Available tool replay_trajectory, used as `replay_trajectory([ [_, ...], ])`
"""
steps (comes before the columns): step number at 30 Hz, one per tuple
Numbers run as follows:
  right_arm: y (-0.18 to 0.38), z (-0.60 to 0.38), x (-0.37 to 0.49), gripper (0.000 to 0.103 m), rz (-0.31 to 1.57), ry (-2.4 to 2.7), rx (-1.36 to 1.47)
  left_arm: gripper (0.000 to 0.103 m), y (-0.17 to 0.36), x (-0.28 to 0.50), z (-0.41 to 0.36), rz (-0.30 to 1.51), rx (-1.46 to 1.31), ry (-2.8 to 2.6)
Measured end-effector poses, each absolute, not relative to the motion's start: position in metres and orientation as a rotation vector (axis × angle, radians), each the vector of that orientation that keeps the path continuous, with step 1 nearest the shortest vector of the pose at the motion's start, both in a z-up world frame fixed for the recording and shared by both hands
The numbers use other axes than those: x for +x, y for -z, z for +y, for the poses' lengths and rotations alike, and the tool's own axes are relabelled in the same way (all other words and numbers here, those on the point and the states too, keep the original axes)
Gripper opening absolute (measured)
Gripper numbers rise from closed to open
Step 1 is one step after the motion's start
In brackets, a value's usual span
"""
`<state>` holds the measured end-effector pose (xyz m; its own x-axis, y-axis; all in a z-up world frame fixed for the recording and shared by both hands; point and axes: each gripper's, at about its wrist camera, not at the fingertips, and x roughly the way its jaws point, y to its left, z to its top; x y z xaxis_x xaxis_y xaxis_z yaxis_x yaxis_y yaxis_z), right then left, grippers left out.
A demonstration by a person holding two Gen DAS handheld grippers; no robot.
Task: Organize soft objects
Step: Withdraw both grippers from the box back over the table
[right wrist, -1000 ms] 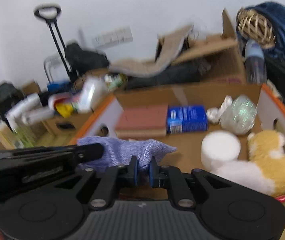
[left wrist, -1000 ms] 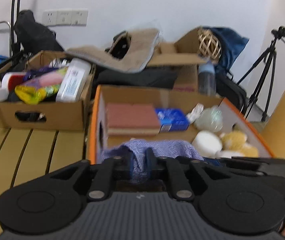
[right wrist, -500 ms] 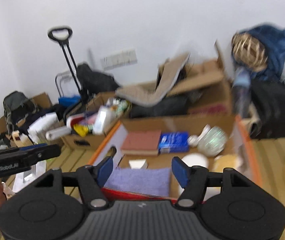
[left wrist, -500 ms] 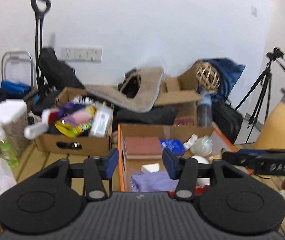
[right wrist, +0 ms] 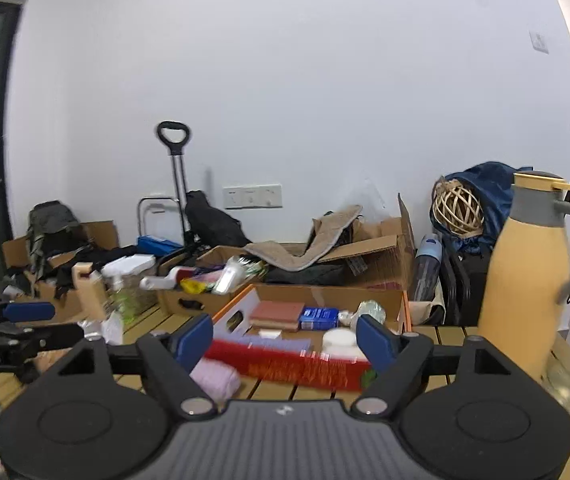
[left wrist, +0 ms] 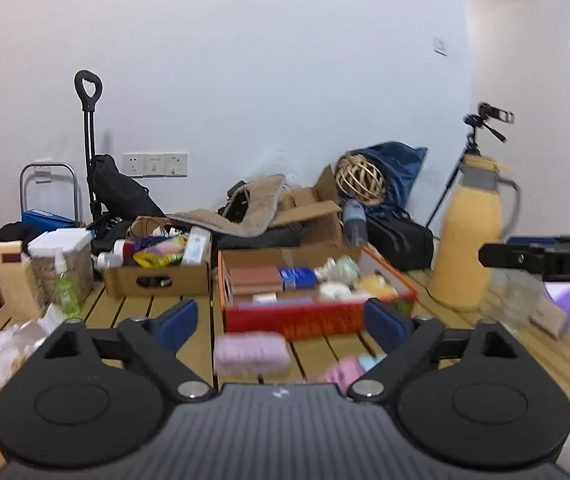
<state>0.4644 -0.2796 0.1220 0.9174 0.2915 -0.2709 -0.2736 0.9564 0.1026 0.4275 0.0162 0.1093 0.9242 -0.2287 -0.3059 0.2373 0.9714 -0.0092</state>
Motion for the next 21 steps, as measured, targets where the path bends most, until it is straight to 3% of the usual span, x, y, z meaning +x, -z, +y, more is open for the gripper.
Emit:
replay_trajectory([
  [4, -0.104, -0.272, 0.408, 0.079, 0.281, -0.285, 0.028, 0.096, -0.082, 0.365, 0.016, 0.302, 0.006, 0.214],
  [9, -0.061, -0.272, 0.331, 0.09, 0.258, -0.279, 0.101, 0.098, -0.039, 0.308, 0.016, 0.344, -0.045, 0.192],
  [13, -0.025, -0.273, 0.316, 0.089, 0.401, -0.304, 0.161, 0.099, -0.035, 0.306, 0.018, 0.356, -0.029, 0.188],
  [21, -0.015, -0.274, 0.333, 0.088, 0.384, -0.272, 0.206, 0.099, -0.03, 0.33, 0.024, 0.339, -0.145, 0.148],
])
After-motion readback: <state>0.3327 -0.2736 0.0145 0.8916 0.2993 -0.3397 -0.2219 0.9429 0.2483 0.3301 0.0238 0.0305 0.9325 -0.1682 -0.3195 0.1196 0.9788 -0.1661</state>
